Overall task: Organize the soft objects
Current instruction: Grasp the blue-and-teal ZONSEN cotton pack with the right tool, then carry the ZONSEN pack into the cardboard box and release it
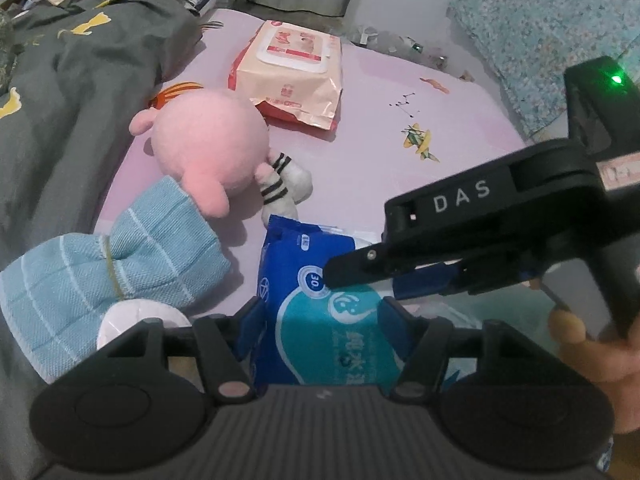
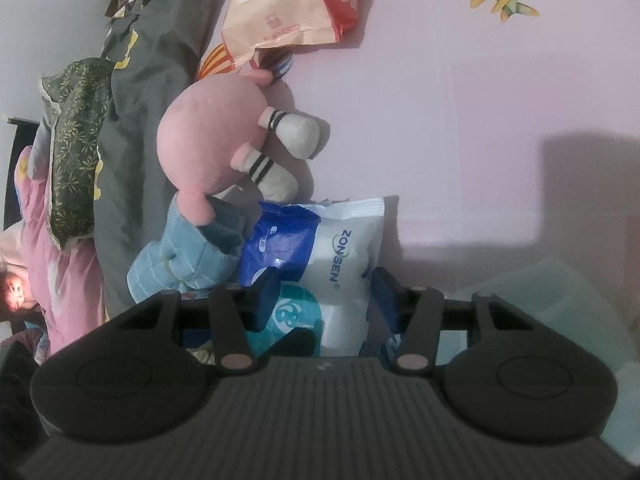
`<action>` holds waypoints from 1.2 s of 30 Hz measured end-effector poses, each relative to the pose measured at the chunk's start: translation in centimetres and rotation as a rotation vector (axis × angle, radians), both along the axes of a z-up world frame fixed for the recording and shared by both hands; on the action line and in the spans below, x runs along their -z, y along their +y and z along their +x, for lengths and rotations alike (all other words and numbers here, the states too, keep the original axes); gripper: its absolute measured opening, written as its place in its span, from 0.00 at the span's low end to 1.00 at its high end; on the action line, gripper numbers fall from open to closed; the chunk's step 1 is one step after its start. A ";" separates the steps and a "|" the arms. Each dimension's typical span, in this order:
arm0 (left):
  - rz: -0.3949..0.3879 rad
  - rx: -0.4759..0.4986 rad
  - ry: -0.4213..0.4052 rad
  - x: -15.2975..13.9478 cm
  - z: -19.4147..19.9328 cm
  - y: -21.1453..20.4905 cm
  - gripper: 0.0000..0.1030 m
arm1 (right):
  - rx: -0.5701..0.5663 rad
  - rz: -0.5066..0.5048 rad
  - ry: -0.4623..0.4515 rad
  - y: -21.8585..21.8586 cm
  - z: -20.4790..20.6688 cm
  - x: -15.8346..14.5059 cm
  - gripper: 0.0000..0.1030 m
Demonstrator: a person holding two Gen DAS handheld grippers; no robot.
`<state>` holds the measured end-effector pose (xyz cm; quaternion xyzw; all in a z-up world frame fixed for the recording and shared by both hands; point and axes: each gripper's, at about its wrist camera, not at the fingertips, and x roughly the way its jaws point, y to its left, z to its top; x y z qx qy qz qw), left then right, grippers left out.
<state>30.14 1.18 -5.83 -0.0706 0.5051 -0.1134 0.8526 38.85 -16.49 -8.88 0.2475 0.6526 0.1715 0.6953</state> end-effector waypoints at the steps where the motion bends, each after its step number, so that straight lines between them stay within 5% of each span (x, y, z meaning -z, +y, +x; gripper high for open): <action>1: -0.005 -0.006 0.003 -0.1 0.0 0.0 0.61 | 0.004 0.001 -0.008 0.0 -0.1 -0.1 0.41; 7: -0.029 -0.050 -0.018 -2.3 -1.3 0.6 0.60 | 0.019 0.045 -0.086 -0.3 -0.6 -2.6 0.29; 15: -0.034 -0.080 -0.156 -9.7 -4.8 -0.6 0.60 | 0.016 0.114 -0.238 -1.7 -3.0 -9.6 0.29; 25: -0.058 0.121 -0.306 -17.6 -9.4 -12.2 0.61 | 0.181 0.145 -0.418 -14.0 -11.0 -18.7 0.29; 31: -0.107 0.328 -0.259 -17.4 -11.4 -21.9 0.61 | 0.355 0.087 -0.446 -24.7 -17.6 -19.9 0.29; 36: -0.117 0.451 -0.138 -13.8 -11.9 -27.7 0.58 | 0.473 0.084 -0.363 -31.5 -21.8 -16.7 0.29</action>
